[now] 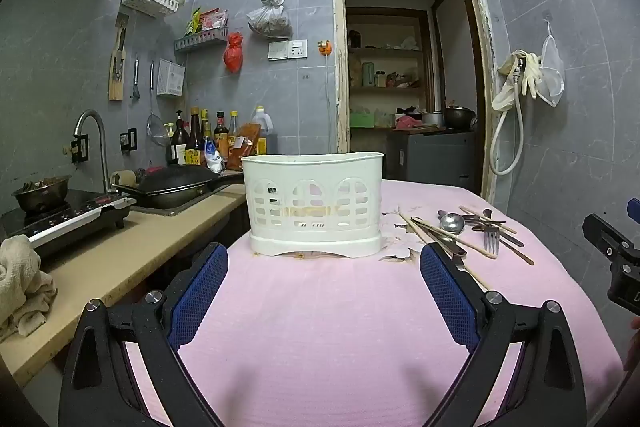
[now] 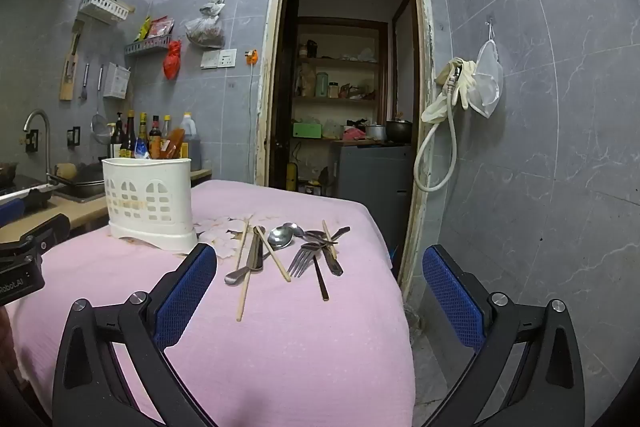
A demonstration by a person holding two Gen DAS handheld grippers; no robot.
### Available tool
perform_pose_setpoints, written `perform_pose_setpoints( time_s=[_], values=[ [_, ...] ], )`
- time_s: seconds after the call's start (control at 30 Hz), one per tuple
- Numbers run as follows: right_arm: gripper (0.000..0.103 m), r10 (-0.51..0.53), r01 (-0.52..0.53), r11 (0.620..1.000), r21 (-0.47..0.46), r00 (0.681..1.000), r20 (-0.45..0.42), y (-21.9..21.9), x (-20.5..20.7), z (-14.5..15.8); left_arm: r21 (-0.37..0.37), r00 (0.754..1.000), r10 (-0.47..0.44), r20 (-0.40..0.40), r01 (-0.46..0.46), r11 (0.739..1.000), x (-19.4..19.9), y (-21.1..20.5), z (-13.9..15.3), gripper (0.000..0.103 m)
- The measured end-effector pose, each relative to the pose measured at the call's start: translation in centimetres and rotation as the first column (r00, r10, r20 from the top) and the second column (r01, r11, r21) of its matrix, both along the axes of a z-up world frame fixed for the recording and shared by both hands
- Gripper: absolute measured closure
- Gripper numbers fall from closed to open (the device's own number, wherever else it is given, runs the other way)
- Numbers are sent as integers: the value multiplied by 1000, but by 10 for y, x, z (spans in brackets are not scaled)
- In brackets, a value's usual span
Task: Organize utensils
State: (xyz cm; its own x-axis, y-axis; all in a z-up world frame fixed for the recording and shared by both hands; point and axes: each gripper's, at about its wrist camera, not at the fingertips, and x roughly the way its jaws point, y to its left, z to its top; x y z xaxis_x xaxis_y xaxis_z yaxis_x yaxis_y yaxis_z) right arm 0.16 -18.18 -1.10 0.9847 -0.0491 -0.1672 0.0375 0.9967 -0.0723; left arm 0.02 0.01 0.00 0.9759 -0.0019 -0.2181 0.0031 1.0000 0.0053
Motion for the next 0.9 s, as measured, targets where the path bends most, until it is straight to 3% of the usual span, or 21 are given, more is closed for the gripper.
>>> perform_pose_setpoints(
  time_s=[0.9],
  values=[
    [0, 3, -3, 1000, 2, 1000, -4, 2, 2, 1, 1, 1000, -6, 2, 6, 1000, 0, 5, 3, 9]
  ],
)
